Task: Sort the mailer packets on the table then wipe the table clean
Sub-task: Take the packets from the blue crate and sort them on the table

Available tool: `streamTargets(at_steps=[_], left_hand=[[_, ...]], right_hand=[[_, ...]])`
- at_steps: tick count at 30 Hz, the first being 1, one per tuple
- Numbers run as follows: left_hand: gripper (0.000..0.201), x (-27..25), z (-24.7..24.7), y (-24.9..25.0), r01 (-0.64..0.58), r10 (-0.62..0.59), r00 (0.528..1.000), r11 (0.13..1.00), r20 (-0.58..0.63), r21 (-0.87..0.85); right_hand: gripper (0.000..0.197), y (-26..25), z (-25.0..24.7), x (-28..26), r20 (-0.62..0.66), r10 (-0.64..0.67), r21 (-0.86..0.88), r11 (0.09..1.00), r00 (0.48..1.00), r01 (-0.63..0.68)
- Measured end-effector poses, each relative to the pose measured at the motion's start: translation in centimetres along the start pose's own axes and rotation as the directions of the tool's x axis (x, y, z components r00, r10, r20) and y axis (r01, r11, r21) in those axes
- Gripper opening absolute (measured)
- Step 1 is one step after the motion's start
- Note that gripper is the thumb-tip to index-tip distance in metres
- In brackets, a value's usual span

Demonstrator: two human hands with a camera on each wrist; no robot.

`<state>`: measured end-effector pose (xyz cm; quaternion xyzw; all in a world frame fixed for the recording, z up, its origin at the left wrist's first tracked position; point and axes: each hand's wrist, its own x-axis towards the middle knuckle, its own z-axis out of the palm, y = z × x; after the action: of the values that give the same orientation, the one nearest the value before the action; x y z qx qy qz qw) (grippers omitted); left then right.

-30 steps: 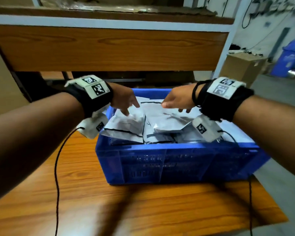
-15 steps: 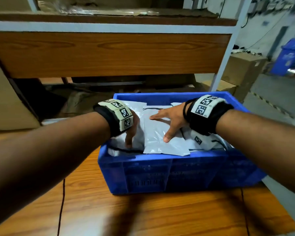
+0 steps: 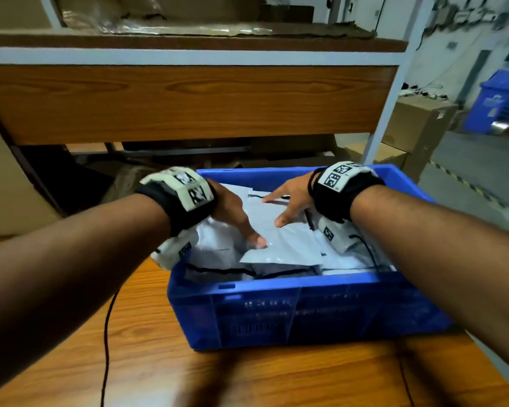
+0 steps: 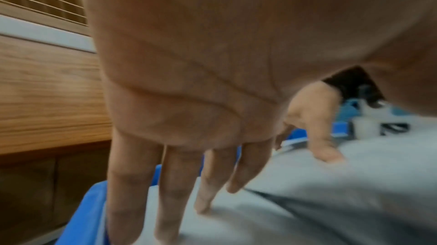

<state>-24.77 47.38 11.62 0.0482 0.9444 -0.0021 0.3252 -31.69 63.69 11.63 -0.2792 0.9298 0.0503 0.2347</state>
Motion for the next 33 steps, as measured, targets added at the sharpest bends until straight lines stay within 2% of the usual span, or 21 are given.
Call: streamTargets(at_steps=[3, 6, 9, 12, 17, 22, 26, 30, 33], left_hand=[[0.083, 0.3, 1.7, 1.3, 0.048, -0.05, 0.999, 0.985, 0.004, 0.167], [0.083, -0.3, 1.3, 1.6, 0.06, -0.053, 0.997, 0.99, -0.057, 0.127], [0.068, -1.4, 0.1, 0.3, 0.032, -0.026, 0.993, 0.998, -0.113, 0.051], [0.082, -1.2, 0.0, -0.2, 0.052, -0.043, 0.989, 0.997, -0.143, 0.055], [0.078, 0.1, 1.4, 1.9, 0.047, -0.041, 0.998, 0.993, -0.051, 0.111], [0.074, -0.7, 0.2, 1.8, 0.027, -0.019, 0.996, 0.996, -0.083, 0.089], [0.107, -0.9, -0.3, 1.8, 0.04, -0.015, 0.986, 0.988, -0.169, 0.151], [0.101, -0.2, 0.2, 2.9, 0.042, -0.028, 0.996, 0.983, -0.082, 0.178], [0.106, 0.0, -0.2, 2.8, 0.053, -0.039, 0.995, 0.987, -0.096, 0.152]], right_hand=[[0.078, -0.2, -0.5, 0.4, -0.043, -0.022, 0.015, 1.0, 0.999, 0.023], [0.089, 0.1, -1.0, 0.2, -0.059, -0.056, 0.023, 0.998, 0.997, 0.057], [0.112, 1.0, -1.1, -1.1, -0.01, -0.026, 0.005, 1.0, 1.0, 0.026], [0.126, 2.0, -0.2, -2.3, 0.096, 0.031, 0.004, 0.999, 0.995, -0.032], [0.123, 1.5, 2.1, -1.9, 0.146, 0.031, 0.009, 0.999, 0.989, -0.033], [0.117, 2.7, 1.1, -3.6, 0.059, 0.005, 0.034, 0.999, 0.998, -0.007], [0.112, 5.1, 1.3, -4.5, 0.088, 0.101, 0.032, 0.994, 0.991, -0.104], [0.109, 6.2, 2.8, -4.5, 0.144, 0.144, 0.047, 0.987, 0.979, -0.152], [0.106, 6.3, 2.2, -5.0, 0.121, 0.131, 0.08, 0.987, 0.984, -0.141]])
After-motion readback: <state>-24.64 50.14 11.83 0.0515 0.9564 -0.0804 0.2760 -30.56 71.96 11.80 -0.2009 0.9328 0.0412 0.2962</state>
